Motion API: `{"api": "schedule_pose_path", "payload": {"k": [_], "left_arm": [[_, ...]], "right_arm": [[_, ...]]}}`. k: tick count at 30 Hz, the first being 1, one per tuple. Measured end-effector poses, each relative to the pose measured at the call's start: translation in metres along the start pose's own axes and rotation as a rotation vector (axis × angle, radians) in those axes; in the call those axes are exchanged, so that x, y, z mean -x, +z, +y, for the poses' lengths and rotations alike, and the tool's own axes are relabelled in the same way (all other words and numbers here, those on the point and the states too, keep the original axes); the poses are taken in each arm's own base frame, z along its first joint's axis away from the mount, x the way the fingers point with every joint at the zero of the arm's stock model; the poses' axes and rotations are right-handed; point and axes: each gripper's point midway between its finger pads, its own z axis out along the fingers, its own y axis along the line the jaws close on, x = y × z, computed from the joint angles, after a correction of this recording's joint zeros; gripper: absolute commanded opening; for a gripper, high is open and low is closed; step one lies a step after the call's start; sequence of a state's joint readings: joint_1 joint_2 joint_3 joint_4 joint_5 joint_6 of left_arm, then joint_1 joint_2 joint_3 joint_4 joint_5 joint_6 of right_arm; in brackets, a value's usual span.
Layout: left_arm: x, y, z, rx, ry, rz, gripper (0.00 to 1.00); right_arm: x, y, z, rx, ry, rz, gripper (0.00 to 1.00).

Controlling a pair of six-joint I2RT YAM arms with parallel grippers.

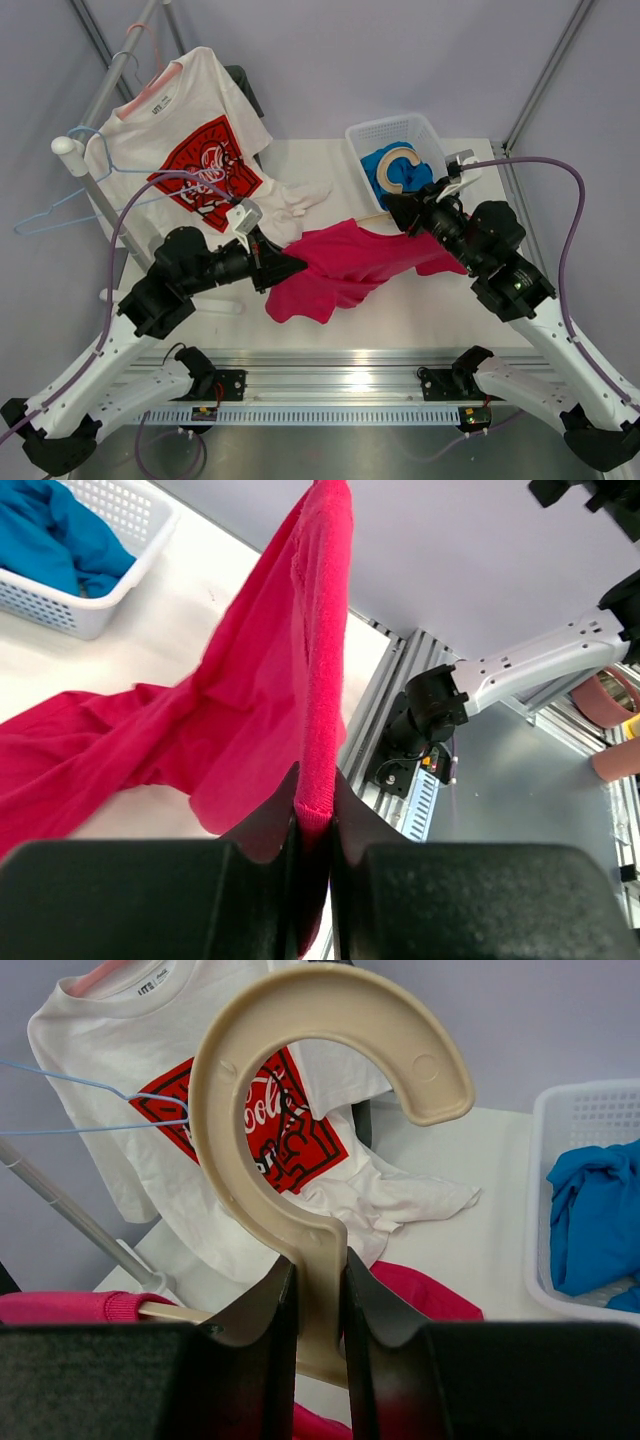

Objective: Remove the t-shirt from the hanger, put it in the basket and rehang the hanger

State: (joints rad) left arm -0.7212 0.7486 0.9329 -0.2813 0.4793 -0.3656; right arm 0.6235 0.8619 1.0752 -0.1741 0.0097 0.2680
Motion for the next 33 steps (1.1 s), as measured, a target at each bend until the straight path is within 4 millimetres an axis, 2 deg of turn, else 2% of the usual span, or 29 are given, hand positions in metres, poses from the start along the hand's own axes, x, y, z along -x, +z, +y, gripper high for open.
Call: {"api": "schedule_pose_path", "payload": {"k": [9, 10, 11, 12, 13, 15, 18, 21, 24, 26, 29, 33], "left_arm": [[0.0, -0.002, 0.009, 0.065, 0.009, 0.003, 0.0], [0.0, -0.002, 0.009, 0.067, 0.012, 0.004, 0.03], [0.0, -0.003, 0.008, 0.066, 0.016, 0.005, 0.44], [0.001, -0.004, 0.008, 0.067, 0.022, 0.006, 0.59], [-0.001, -0.007, 0.01, 0.082, 0.016, 0.015, 0.61], [-0.004, -0.015, 0.011, 0.101, 0.009, 0.023, 0.59], [-0.004, -0.021, 0.007, 0.096, 0.011, 0.022, 0.65], [-0.003, -0.022, 0.005, 0.094, 0.012, 0.023, 0.67], [-0.006, -0.022, 0.006, 0.096, 0.009, 0.036, 0.85], [-0.007, -0.022, 0.007, 0.098, 0.008, 0.043, 0.86], [-0.009, -0.02, 0.009, 0.102, 0.009, 0.052, 0.97], [-0.01, -0.019, 0.013, 0.118, 0.013, 0.062, 0.99]], "right_arm": [[-0.003, -0.001, -0.004, -0.042, -0.005, 0.02, 0.0], [-0.004, -0.001, -0.004, -0.043, -0.005, 0.021, 0.0], [-0.004, -0.001, -0.003, -0.042, -0.005, 0.022, 0.0], [-0.005, -0.001, -0.003, -0.042, -0.005, 0.024, 0.0], [-0.003, -0.002, -0.01, -0.074, -0.015, 0.017, 0.0], [0.006, -0.004, -0.028, -0.159, -0.03, -0.016, 0.0], [0.017, -0.008, -0.035, -0.2, -0.039, -0.049, 0.0], [0.024, -0.01, -0.035, -0.207, -0.038, -0.065, 0.0], [0.032, -0.013, -0.032, -0.204, -0.036, -0.071, 0.0], [0.036, -0.014, -0.03, -0.199, -0.031, -0.079, 0.0], [0.038, -0.015, -0.026, -0.18, -0.027, -0.077, 0.0], [0.037, -0.015, -0.017, -0.138, -0.029, -0.047, 0.0]]}}
